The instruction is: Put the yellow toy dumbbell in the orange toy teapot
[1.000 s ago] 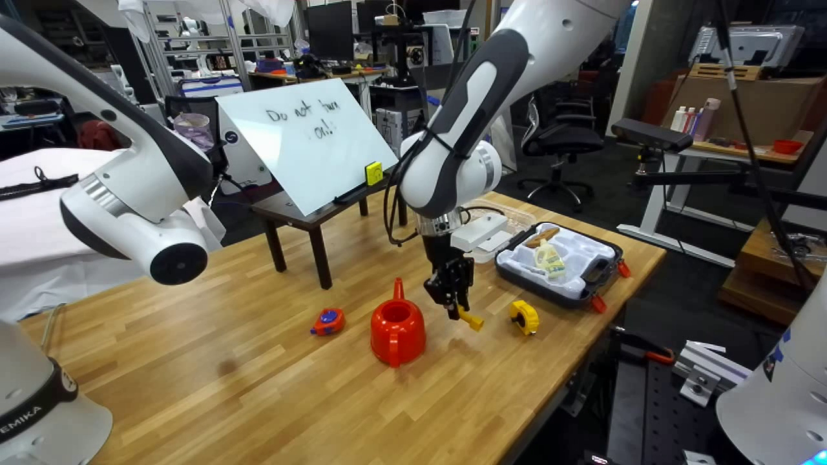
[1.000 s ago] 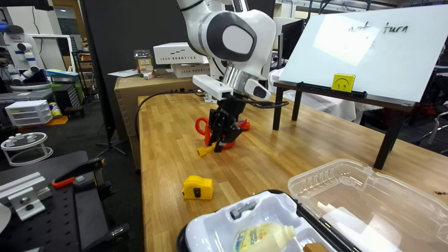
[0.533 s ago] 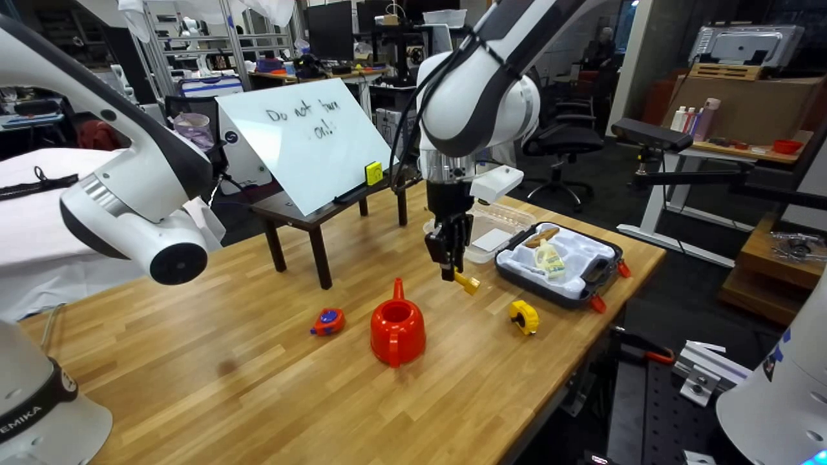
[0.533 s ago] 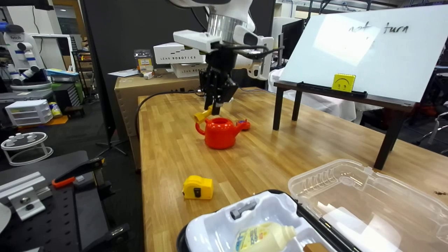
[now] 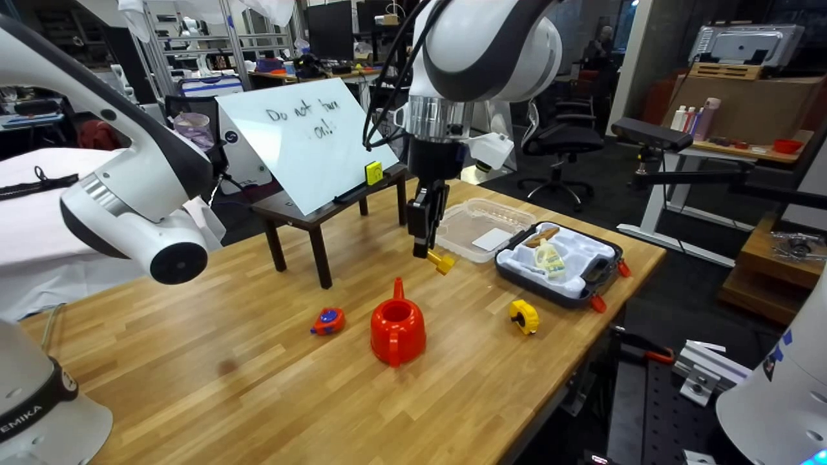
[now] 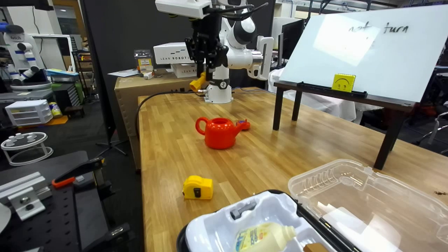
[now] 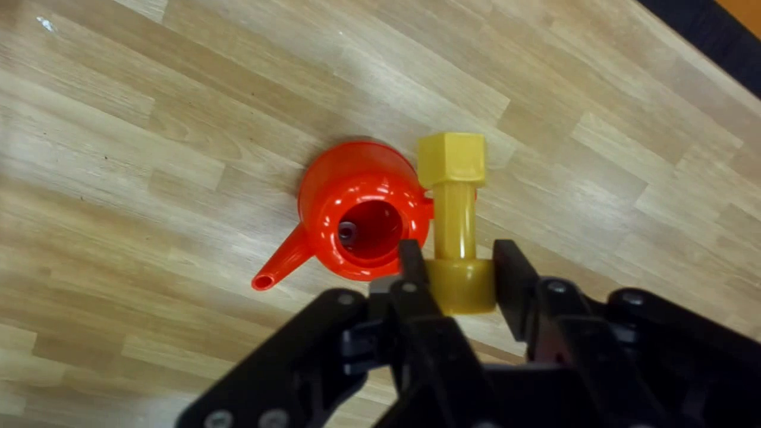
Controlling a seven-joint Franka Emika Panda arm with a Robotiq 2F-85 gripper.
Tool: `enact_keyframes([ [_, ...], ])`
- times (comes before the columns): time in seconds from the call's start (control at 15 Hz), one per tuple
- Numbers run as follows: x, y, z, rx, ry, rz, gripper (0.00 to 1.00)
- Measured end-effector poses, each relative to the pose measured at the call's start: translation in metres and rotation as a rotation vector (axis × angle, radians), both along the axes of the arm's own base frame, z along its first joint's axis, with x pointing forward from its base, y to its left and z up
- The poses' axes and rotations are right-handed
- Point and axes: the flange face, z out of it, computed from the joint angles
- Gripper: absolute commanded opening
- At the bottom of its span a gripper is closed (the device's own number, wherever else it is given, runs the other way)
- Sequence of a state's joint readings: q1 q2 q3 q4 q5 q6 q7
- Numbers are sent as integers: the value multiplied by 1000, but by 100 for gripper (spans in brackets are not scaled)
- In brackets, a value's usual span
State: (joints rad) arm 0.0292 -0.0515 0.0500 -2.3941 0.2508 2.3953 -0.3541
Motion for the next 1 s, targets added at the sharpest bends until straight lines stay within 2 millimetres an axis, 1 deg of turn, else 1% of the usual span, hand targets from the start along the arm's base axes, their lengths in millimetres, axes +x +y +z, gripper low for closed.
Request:
enact_keyframes([
  [0.33, 0, -1, -2, 0, 1, 13, 33],
  [0.4, 0, -1, -2, 0, 1, 13, 8],
  [0.53, 0, -1, -2, 0, 2, 13, 8],
  [0.73, 2, 1, -9, 12, 12, 13, 8],
  [0.87, 13, 6, -11, 53, -8, 22, 8],
  [1.0, 30, 12, -11, 96, -33, 38, 8],
])
